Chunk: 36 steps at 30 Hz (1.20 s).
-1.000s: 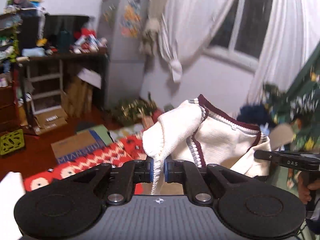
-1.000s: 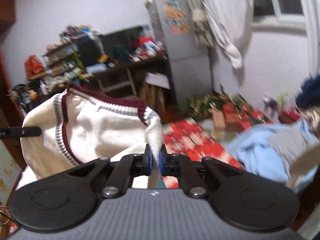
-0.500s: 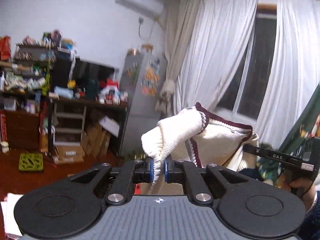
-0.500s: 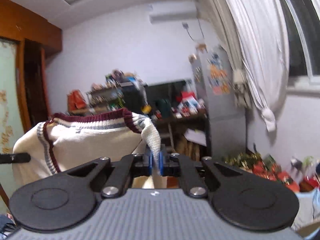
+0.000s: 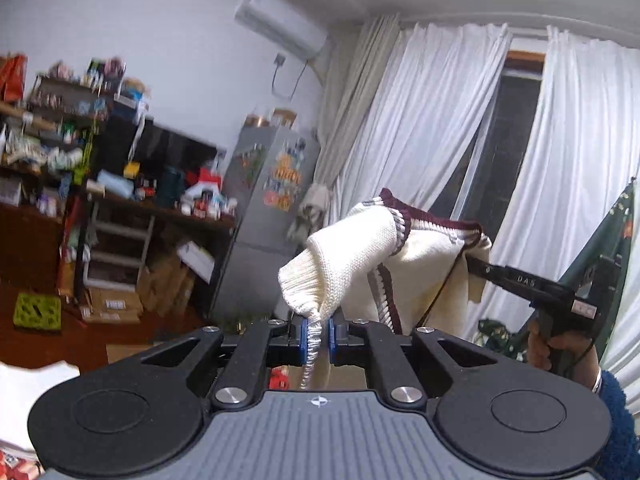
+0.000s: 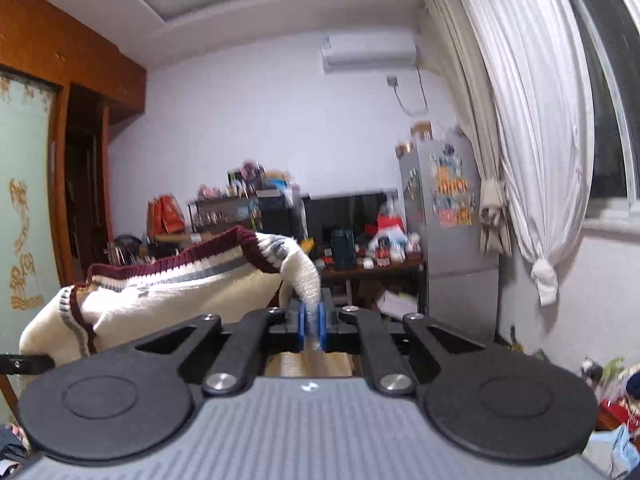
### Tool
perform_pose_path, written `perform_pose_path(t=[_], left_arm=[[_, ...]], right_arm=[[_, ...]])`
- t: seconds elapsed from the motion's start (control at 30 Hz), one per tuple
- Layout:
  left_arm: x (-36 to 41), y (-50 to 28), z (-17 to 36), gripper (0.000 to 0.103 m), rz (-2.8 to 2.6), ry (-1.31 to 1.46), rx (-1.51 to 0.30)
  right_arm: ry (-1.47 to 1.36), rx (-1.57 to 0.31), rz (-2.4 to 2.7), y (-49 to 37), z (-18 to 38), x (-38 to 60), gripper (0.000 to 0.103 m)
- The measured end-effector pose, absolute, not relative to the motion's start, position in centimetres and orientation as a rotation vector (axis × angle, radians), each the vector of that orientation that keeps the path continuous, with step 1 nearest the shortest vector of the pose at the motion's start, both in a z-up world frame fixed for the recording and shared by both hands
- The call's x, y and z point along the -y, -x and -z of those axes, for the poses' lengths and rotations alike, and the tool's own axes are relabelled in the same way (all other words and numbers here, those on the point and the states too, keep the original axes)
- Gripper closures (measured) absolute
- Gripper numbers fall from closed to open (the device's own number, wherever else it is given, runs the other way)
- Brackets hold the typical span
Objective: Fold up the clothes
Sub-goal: 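Lift the sweater by its hem with both grippers and shake it open, then lay the sweater flat on the mat and open both grippers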
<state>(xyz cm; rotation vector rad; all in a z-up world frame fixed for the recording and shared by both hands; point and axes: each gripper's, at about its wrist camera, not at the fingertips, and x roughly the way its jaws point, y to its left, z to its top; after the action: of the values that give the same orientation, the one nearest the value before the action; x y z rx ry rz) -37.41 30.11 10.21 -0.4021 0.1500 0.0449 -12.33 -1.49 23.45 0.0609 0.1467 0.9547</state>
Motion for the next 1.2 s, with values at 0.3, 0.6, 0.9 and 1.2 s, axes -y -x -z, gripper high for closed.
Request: perform_pose_path(t=[0.3,0.6,0.9,1.2], left_arm=[[-38.7,27.0,3.1,0.094,-0.108,0.558,-0.318],[-46.2,19.7,10.7,0.094,-0.236,0.69,-0.404],[-51.4,14.1,16.2,0.075,-0.431,0.731,-0.503],[-48.2,15.8,17.3,0.046,-0.438,0.594,-0.61]], right_arm=[[-0.038,-0.469,-0.904,0.5,-9.2,-10.0,0.096],[0.04,-0.61,-0.877,-9.9,3.2,-23.8,0.096],[0.064,-0.757,-0.831,-18.3,11.7,-37.2,0.071],[0.074,-0.857,-0.869,-16.7,18.8,-36.5,0.061]])
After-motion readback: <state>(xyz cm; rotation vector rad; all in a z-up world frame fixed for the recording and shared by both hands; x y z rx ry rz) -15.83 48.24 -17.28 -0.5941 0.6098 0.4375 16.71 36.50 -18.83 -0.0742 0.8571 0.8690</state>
